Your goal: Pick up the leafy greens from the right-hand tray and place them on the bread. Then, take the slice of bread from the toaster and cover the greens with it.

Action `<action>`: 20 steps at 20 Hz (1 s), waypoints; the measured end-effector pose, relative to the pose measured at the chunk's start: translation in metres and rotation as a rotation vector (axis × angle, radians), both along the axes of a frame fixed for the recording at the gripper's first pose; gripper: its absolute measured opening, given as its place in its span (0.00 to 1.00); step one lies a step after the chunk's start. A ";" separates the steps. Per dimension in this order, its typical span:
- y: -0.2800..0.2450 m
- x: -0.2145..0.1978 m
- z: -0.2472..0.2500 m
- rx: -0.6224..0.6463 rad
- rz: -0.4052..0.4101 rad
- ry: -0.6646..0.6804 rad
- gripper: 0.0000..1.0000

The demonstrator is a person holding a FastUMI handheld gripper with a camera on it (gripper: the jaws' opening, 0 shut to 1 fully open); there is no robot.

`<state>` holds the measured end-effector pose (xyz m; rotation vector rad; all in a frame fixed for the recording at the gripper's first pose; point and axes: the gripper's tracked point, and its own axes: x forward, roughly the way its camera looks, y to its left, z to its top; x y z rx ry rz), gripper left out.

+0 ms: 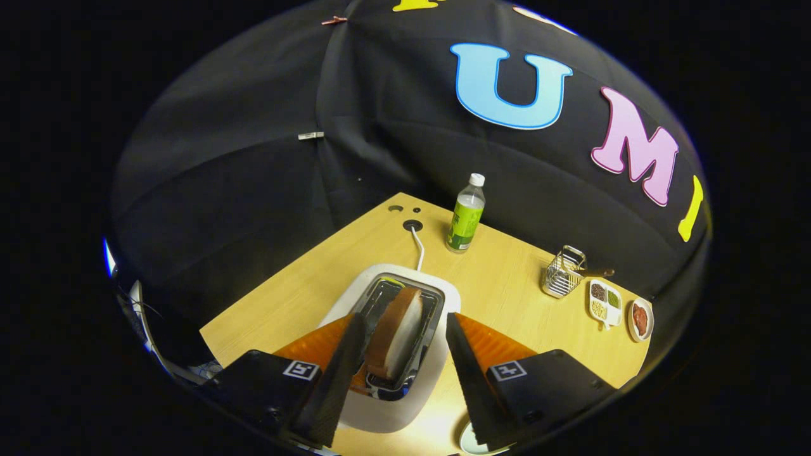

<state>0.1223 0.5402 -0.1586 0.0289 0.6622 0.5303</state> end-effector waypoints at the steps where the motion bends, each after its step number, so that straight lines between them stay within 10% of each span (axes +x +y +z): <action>1: 0.000 0.001 -0.005 -0.003 -0.016 0.020 0.78; 8: 0.006 0.002 -0.020 0.030 -0.081 0.116 0.21; 20: -0.038 -0.003 0.075 0.306 -0.162 0.053 0.13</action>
